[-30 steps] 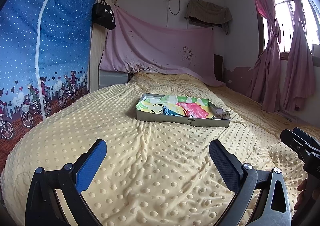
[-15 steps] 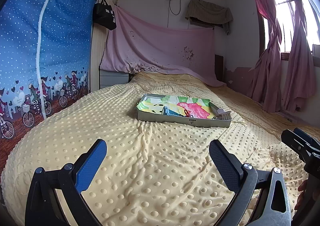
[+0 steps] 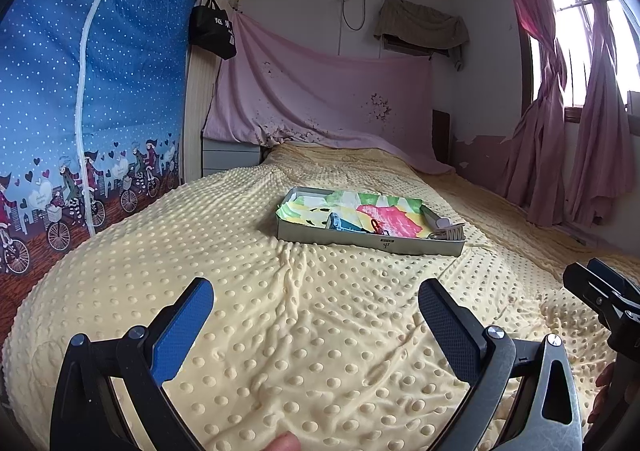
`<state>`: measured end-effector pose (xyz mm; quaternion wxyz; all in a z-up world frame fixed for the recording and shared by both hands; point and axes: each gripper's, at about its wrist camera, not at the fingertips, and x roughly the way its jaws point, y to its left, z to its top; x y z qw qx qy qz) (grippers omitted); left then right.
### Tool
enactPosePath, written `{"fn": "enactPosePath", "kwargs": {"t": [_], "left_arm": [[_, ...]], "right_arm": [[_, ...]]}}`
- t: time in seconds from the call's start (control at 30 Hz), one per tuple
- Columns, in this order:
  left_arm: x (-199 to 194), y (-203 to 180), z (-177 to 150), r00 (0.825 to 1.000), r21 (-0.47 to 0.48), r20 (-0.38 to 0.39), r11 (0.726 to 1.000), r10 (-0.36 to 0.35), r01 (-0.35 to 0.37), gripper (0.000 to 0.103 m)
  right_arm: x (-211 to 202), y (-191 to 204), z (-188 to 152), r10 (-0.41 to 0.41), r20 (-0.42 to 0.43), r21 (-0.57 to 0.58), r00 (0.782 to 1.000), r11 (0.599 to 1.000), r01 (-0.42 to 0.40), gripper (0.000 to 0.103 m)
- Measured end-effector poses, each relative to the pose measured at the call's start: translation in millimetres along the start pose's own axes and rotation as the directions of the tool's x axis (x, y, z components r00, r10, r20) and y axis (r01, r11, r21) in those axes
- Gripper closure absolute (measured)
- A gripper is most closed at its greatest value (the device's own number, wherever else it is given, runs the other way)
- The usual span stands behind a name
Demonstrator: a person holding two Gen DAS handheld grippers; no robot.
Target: Organize jewelry
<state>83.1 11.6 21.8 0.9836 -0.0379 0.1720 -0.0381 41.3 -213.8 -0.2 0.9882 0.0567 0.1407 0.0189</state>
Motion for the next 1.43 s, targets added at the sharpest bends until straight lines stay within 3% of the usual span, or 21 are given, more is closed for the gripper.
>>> {"fn": "enactPosePath", "kwargs": {"t": [0.27,1.43], "left_arm": [[-0.4,1.5,0.2,1.0,-0.011,0.004,1.0,0.028,-0.028,0.0],[2.8,-1.3,-2.3,0.999,0.008,-0.011,0.999,0.034,-0.034,0.0]], "right_arm": [[-0.4,1.3,-0.7,0.001,-0.002,-0.001,1.0,1.0,-0.001,0.001],[0.8,2.8,-3.1,0.005,-0.012,0.0,1.0,1.0,-0.005,0.001]]}}
